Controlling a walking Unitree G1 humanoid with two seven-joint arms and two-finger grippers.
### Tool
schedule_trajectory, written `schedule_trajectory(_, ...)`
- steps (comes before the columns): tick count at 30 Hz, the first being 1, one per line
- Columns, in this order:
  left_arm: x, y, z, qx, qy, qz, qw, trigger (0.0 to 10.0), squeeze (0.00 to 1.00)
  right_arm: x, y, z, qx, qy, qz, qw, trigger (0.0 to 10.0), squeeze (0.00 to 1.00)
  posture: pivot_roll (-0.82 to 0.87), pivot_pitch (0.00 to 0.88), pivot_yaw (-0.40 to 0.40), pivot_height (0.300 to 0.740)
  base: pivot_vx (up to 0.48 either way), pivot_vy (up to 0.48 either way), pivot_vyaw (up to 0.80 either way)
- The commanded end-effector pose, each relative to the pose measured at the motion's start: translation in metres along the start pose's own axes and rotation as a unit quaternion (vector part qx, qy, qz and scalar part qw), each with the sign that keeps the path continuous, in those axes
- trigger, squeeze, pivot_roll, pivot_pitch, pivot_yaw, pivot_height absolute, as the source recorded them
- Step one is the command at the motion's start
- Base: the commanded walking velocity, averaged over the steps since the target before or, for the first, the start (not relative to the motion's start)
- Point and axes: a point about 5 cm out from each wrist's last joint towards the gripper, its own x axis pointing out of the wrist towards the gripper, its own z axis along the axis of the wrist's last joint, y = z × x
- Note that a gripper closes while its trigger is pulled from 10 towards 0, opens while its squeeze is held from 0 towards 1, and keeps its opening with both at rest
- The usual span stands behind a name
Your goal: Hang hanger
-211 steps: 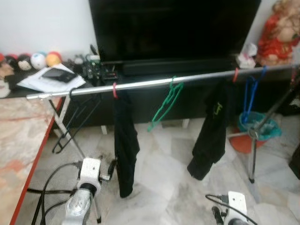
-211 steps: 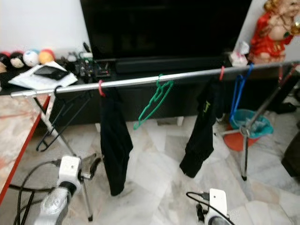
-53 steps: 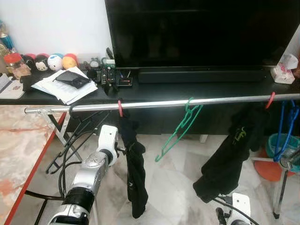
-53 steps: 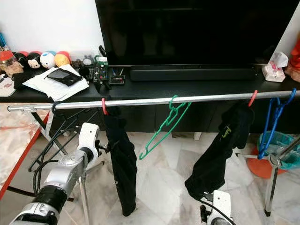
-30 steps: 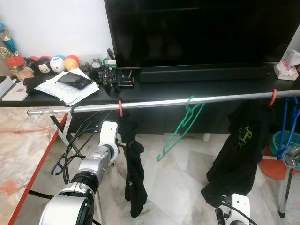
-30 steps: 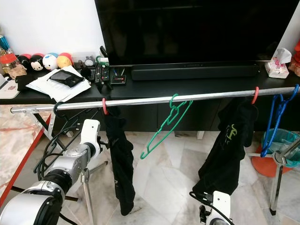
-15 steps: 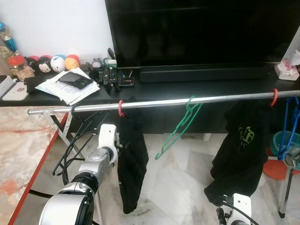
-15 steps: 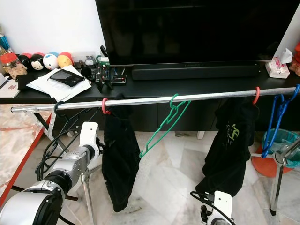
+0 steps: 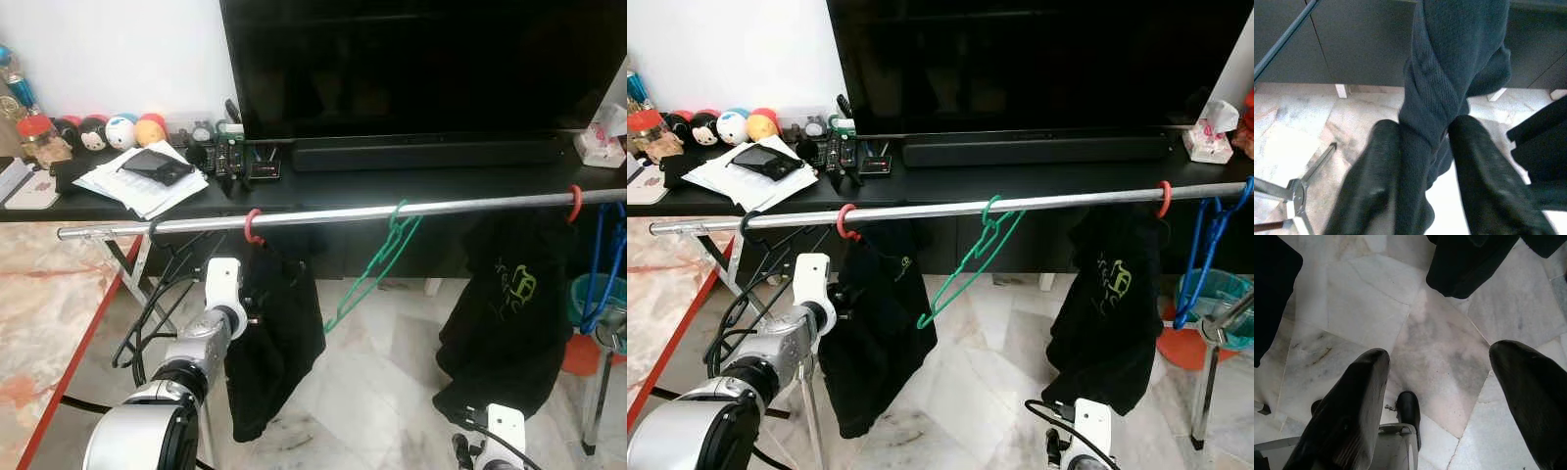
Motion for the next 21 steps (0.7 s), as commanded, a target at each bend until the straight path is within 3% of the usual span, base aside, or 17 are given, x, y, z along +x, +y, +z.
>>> schedule_trajectory(1, 0.0008, -0.0005, 0.0037, -0.013, -0.008, -0.003, 1.0, 0.0, 0.0, 0.0001, 0.0002, 0.0012, -0.007, -0.002, 0.001, 1.0, 10.0, 0.0, 0.01, 0.0, 0.05, 0.74, 0.0, 0.0, 0.0)
schedule_trajectory(21, -0.0038, 0.0065, 0.0053, -0.051, -0.057, 0.012, 0.997, 0.0, 0.0, 0.0003, -0.0006, 0.0025, -0.011, -0.002, 0.001, 1.0, 10.0, 0.0, 0.02, 0.0, 0.04, 0.74, 0.0, 0.0, 0.0)
